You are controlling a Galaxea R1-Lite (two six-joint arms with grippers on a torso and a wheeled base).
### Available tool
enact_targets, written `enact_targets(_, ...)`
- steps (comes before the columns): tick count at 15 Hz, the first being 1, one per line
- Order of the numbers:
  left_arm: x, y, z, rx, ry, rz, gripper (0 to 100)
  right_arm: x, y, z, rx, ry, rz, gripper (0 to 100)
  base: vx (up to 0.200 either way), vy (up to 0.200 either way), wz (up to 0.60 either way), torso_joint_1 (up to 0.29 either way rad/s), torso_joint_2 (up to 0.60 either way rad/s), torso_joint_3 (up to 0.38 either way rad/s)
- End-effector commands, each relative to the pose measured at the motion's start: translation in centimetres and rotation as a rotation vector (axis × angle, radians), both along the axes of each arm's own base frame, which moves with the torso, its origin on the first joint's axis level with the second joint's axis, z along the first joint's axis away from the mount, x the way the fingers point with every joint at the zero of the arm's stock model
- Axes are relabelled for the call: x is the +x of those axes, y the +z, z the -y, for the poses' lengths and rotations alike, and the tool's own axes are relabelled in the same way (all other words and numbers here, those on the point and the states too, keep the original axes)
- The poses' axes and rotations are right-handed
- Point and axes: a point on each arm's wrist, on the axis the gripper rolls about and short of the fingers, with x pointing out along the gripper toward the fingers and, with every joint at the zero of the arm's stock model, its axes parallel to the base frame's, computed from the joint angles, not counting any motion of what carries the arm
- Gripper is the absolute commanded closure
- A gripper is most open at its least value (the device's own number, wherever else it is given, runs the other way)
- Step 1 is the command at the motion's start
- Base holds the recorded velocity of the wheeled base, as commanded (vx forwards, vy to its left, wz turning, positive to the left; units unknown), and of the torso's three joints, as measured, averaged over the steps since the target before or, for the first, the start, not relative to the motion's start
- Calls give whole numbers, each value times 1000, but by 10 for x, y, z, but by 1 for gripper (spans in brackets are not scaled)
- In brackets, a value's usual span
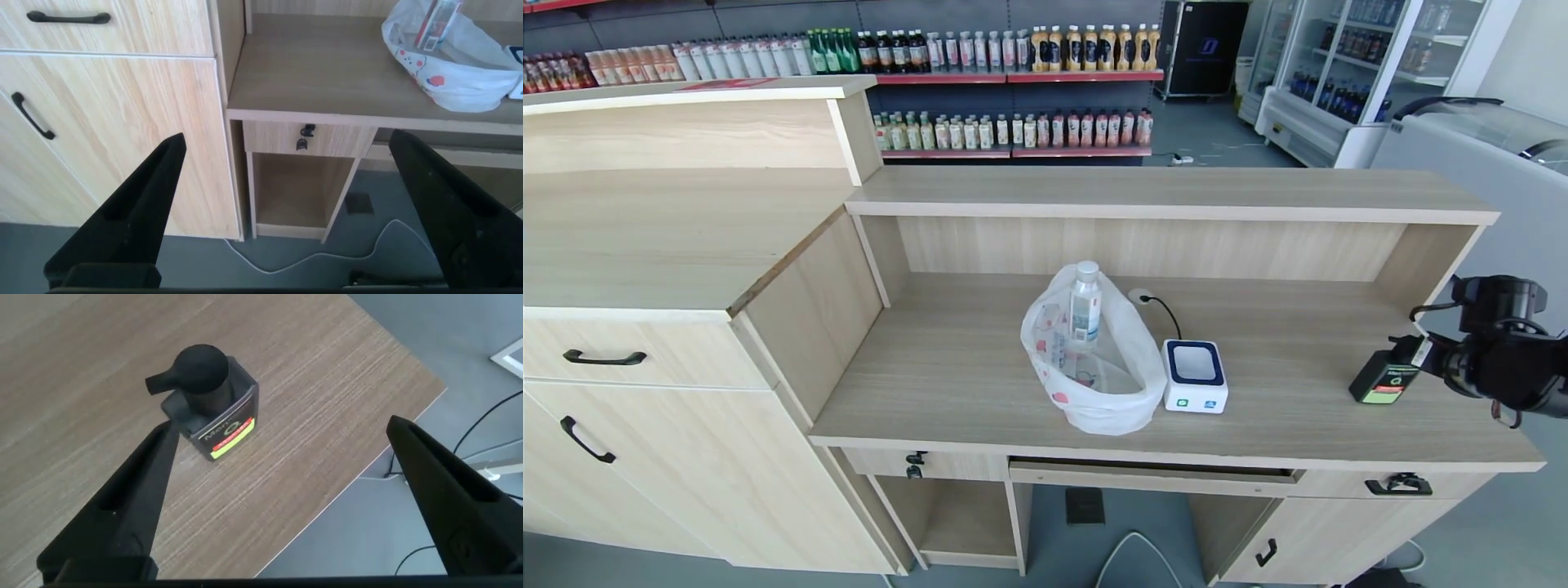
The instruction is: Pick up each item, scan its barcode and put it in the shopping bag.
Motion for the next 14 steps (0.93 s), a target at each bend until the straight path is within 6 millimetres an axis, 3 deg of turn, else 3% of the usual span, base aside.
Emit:
enact_targets(1, 0, 0, 0, 0, 0, -1, 0, 6, -19, 8, 2, -11, -26, 0, 0, 0, 0, 0, 0, 0)
enact_targets(4, 0, 0, 0, 0, 0, -1, 0, 17, -36, 23, -48, -11, -51, 0, 0, 0, 0, 0, 0, 0)
enact_targets(7, 0, 0, 0, -2, 1, -1, 0, 29, -38, 28, -53, -3, -29, 0, 0, 0, 0, 0, 0, 0)
enact_targets(10, 0, 0, 0, 0, 0, -1, 0, 37, -39, 27, -63, 8, -21, 0, 0, 0, 0, 0, 0, 0)
enact_targets(14, 0, 0, 0, 0, 0, -1, 0, 32, -32, 11, -57, 39, -22, 0, 0, 0, 0, 0, 0, 0)
